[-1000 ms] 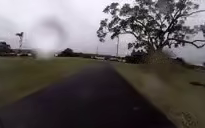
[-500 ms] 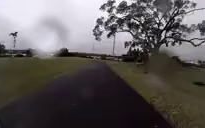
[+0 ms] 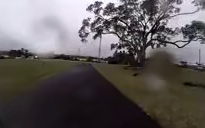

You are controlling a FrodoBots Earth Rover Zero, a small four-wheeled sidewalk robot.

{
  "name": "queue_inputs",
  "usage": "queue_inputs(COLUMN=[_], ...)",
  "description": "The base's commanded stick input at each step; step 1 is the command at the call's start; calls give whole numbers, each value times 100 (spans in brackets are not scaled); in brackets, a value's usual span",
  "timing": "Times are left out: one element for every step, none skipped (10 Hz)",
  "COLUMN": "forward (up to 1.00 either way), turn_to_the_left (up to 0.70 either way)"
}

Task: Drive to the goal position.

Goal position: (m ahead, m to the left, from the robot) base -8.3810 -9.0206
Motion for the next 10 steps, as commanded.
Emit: queue_inputs(forward=[85,85,85,85,85,85,85,85,3,0], turn_to_the_left=[0,0,0,0,0,0,0,0,0,0])
